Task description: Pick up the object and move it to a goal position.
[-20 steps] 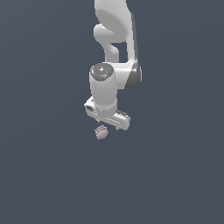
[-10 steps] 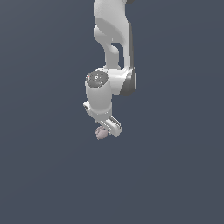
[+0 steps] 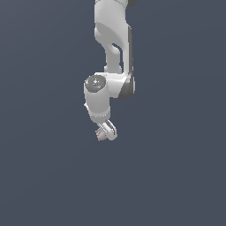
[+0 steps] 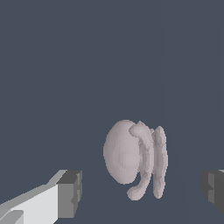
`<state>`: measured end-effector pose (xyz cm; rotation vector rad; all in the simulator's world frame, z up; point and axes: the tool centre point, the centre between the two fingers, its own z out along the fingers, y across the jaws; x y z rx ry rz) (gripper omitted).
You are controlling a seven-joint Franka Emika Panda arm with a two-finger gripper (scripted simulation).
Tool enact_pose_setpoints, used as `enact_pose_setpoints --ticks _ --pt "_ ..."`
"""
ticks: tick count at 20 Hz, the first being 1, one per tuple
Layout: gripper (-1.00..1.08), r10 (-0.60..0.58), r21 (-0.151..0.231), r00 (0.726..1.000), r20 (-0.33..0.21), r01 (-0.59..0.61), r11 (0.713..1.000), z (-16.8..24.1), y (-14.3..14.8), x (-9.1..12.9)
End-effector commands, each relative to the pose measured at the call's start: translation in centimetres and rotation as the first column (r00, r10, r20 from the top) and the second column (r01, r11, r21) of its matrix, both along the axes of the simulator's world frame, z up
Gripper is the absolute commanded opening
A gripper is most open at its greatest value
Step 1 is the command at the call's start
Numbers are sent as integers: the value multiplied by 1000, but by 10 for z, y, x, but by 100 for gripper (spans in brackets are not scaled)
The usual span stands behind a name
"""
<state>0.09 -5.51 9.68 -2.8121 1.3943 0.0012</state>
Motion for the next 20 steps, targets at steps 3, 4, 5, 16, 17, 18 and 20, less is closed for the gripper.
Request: enact_pose_setpoints --ticks 3,4,5,16,17,18,20 --pt "100 -27 -3 1000 -1 27 1000 -2 -2 0" --pt "100 -28 -3 1000 -1 28 1000 -2 -2 0" --pt "100 -23 -2 1000 -1 23 1000 -2 -2 0" --pt "100 -27 -3 1000 -1 27 1000 -41 -2 -2" --pt "100 -28 -3 1000 -1 28 1000 -45 -2 -2" --pt "100 -28 -3 1000 -1 28 1000 -48 -2 -2" --pt "100 -28 -3 1000 -1 28 1000 -51 -2 -1"
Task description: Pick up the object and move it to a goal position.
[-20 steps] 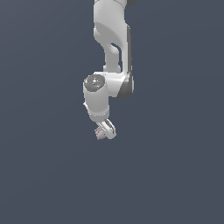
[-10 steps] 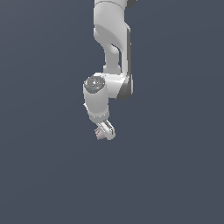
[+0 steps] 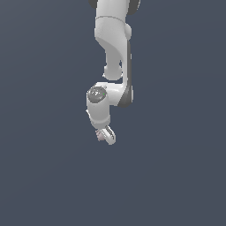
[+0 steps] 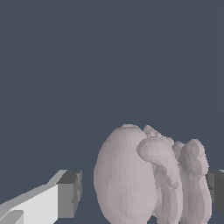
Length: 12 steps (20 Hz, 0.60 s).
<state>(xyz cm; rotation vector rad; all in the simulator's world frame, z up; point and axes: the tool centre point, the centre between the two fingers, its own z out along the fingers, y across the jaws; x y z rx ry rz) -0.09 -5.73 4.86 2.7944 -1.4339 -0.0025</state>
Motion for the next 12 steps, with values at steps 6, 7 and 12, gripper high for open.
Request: enact_pose_setpoints --ticks 6,7,12 --pt "-100 0 0 1000 2 0 1000 -4 0 1" --pt "-100 0 0 1000 2 0 1000 -4 0 1" --pt "-100 0 0 1000 2 0 1000 -4 0 1"
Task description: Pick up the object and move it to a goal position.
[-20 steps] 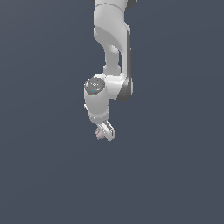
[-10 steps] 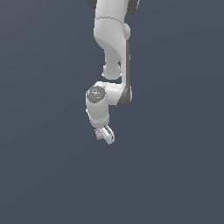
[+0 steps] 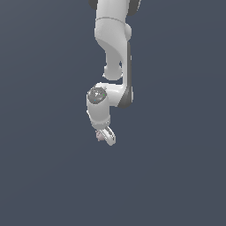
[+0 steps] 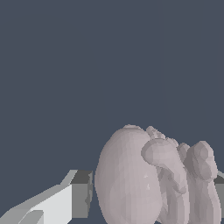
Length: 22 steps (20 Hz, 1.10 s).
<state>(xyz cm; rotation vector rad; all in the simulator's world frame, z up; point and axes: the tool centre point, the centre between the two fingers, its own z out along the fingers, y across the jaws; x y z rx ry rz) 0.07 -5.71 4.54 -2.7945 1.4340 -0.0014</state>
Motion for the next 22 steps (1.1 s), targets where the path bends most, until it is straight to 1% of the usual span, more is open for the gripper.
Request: enact_pose_setpoints --ticks 1,6,11,16,22 --pt "-100 0 0 1000 0 0 1000 0 0 0" --pt "-100 0 0 1000 0 0 1000 2 3 5" --pt "-100 0 -1 1000 0 0 1000 8 11 18" --pt "-100 0 -1 1000 0 0 1000 17 23 38" --pt "-100 0 -1 1000 -1 0 1000 31 42 70"
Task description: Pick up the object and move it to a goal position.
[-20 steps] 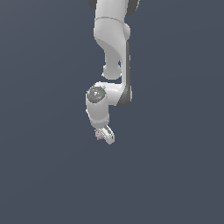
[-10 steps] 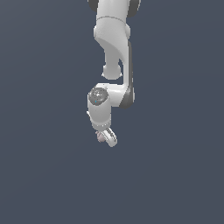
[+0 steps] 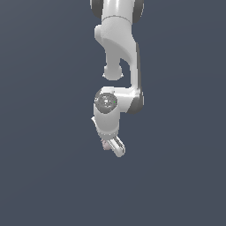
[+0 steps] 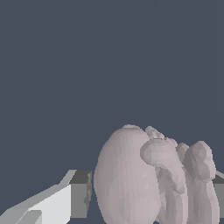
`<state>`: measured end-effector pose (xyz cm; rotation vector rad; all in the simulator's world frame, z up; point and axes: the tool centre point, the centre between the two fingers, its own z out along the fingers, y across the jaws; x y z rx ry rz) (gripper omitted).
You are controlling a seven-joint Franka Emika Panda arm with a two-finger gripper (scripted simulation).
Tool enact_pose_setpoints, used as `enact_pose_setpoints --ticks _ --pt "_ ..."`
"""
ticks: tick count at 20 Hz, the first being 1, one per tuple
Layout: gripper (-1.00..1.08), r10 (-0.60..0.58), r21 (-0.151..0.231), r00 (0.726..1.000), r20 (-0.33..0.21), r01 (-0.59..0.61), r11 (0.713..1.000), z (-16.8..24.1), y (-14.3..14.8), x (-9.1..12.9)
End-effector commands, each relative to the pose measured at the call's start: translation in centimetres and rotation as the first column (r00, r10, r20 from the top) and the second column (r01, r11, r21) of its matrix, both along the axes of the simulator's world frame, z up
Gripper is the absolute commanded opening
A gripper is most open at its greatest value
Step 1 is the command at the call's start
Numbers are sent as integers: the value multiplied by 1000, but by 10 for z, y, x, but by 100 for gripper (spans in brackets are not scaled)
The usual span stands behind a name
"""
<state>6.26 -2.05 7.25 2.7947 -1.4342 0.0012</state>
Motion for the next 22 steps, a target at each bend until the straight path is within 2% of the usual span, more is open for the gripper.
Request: enact_pose_setpoints --ticks 1,11,22 --pt "-100 0 0 1000 0 0 1000 6 8 14" --pt "-100 0 0 1000 -1 0 1000 21 29 52" --pt "-100 0 1 1000 -1 0 1000 26 35 64"
